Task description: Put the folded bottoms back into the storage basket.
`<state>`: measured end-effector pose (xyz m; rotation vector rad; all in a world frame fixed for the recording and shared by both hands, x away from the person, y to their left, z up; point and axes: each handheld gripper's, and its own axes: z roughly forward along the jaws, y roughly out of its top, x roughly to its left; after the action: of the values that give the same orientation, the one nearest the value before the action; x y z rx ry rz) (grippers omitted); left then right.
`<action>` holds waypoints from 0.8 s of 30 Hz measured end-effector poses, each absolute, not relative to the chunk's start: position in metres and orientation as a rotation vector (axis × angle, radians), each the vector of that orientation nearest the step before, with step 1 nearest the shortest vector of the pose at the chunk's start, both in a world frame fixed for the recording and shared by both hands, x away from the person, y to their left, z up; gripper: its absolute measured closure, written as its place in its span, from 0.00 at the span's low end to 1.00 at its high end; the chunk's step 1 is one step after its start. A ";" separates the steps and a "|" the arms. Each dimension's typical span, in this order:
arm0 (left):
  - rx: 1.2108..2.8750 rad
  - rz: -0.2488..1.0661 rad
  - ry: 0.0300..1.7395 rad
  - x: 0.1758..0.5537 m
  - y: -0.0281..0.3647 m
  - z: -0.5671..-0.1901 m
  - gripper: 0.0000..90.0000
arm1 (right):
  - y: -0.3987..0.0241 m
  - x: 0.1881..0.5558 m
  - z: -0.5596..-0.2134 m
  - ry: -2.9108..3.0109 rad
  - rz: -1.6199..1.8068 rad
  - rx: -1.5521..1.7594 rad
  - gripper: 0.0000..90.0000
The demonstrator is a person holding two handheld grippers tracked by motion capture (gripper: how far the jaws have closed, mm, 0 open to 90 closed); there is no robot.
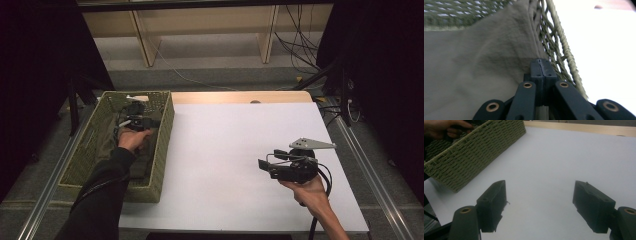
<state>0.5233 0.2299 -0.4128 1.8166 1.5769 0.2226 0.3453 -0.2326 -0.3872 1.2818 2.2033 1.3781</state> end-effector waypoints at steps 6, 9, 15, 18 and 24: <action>1.823 0.245 1.625 0.540 0.221 -0.434 0.99 | -0.234 0.345 -0.387 2.204 1.377 1.277 0.31; 1.822 0.262 1.644 0.546 0.219 -0.444 0.99 | -0.233 0.345 -0.388 2.207 1.375 1.282 0.31; 1.819 0.296 1.639 0.545 0.219 -0.442 0.97 | -0.234 0.345 -0.387 2.205 1.372 1.275 0.31; 1.801 0.331 1.630 0.539 0.223 -0.432 0.90 | -0.235 0.345 -0.388 2.200 1.370 1.280 0.31; 1.770 0.378 1.613 0.528 0.231 -0.407 0.68 | -0.236 0.343 -0.387 2.187 1.363 1.280 0.31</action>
<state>0.5277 0.2307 -0.4065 1.7699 1.6131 0.3776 0.3433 -0.2361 -0.3874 1.2798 2.1874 1.3632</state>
